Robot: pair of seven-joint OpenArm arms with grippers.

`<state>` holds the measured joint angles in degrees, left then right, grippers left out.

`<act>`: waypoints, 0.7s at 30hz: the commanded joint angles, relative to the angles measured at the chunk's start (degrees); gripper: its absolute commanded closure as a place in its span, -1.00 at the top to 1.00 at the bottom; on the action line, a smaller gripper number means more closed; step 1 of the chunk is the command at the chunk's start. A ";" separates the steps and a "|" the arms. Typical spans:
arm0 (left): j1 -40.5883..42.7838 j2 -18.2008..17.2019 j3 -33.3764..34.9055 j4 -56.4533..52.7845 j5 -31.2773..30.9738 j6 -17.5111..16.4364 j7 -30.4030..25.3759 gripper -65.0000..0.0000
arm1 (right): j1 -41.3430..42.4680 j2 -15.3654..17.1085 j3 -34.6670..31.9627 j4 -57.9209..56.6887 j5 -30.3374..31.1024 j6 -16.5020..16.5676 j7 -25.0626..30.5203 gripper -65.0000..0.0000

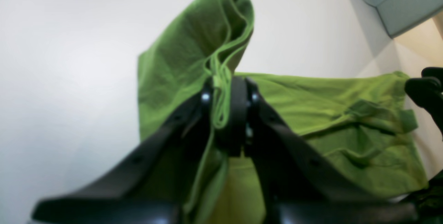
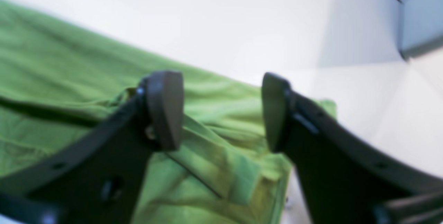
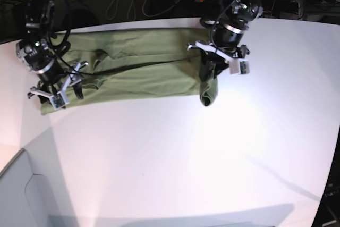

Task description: Fold the T-shirt properly

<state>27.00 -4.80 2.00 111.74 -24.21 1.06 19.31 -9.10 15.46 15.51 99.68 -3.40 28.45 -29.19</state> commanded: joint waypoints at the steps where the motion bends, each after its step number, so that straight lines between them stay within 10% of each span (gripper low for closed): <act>1: 0.56 0.18 0.07 1.00 -0.45 -0.49 -1.33 -1.00 | 0.97 0.84 -1.40 -0.29 0.37 0.43 0.93 -0.14; 12: 0.56 0.18 0.07 1.00 -0.45 -0.49 -1.24 -1.00 | 7.65 1.55 -5.09 -9.35 0.37 0.43 0.93 -0.96; 21: 0.03 0.18 0.07 0.92 -0.45 -0.49 -1.24 -1.00 | 0.36 1.72 -4.83 -6.80 0.37 0.43 1.01 -0.99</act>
<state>27.07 -4.62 2.07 111.74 -24.23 1.06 19.33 -9.61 16.36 10.28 91.66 -3.49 28.47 -29.56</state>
